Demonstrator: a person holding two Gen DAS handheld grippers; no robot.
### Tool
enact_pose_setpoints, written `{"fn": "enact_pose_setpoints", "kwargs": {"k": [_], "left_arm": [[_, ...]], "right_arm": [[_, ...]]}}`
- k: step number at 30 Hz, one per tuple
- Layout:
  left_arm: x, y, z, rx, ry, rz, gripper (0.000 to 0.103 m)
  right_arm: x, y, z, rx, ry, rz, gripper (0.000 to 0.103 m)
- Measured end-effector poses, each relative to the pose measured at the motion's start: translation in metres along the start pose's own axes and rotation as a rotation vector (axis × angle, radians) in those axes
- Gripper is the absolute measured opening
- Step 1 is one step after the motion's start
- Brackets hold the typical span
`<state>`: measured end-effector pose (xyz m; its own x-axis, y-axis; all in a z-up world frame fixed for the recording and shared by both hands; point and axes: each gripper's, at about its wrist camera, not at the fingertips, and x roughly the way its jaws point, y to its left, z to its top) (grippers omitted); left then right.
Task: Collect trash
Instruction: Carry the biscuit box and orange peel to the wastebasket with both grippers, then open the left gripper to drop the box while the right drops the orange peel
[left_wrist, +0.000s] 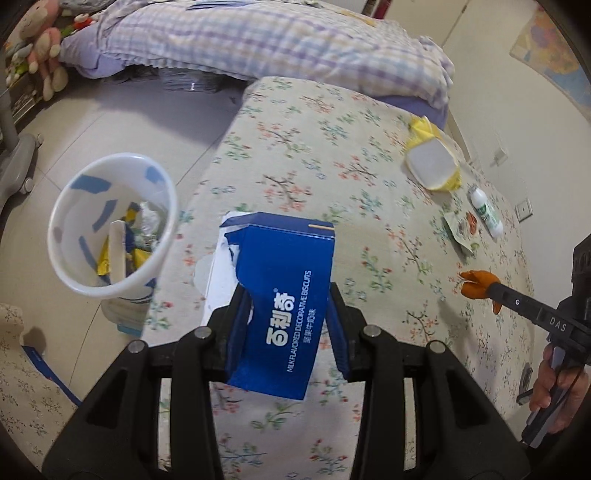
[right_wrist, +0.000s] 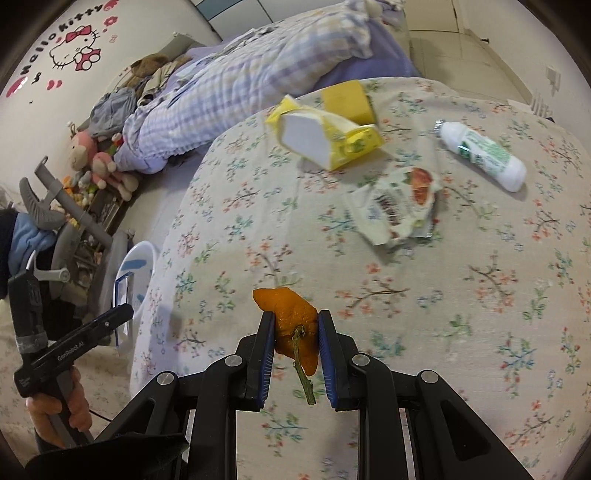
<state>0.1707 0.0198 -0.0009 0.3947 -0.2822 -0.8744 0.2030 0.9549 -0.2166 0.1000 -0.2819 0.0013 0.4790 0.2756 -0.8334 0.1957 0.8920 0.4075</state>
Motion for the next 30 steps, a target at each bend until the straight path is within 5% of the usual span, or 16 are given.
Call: {"fn": "enact_pose_setpoints", "kwargs": {"k": [12,22,23,24,26,30], "left_arm": [[0.004,0.086,0.022,-0.172,-0.079,0.13,0.042],[0.027,0.118,0.036,-0.167,-0.108,0.185,0.043],[0.028,0.12,0.037,-0.167,-0.108,0.185,0.049],[0.028,0.121,0.037,-0.172,-0.103,0.181,0.069],[0.026,0.124,0.036,-0.196,-0.103,0.192,0.089],[0.013,0.13,0.032,-0.208,-0.123,0.272,0.092]], "right_arm": [[0.045,0.071,0.013,-0.076,0.036,0.045,0.023],[0.078,0.115,0.022,-0.127,0.061,0.063,0.023],[0.082,0.12,0.024,-0.132,0.063,0.066,0.024],[0.085,0.124,0.024,-0.135,0.064,0.067,0.024],[0.092,0.133,0.025,-0.143,0.063,0.068,0.024],[0.104,0.151,0.028,-0.147,0.06,0.081,0.024]]}}
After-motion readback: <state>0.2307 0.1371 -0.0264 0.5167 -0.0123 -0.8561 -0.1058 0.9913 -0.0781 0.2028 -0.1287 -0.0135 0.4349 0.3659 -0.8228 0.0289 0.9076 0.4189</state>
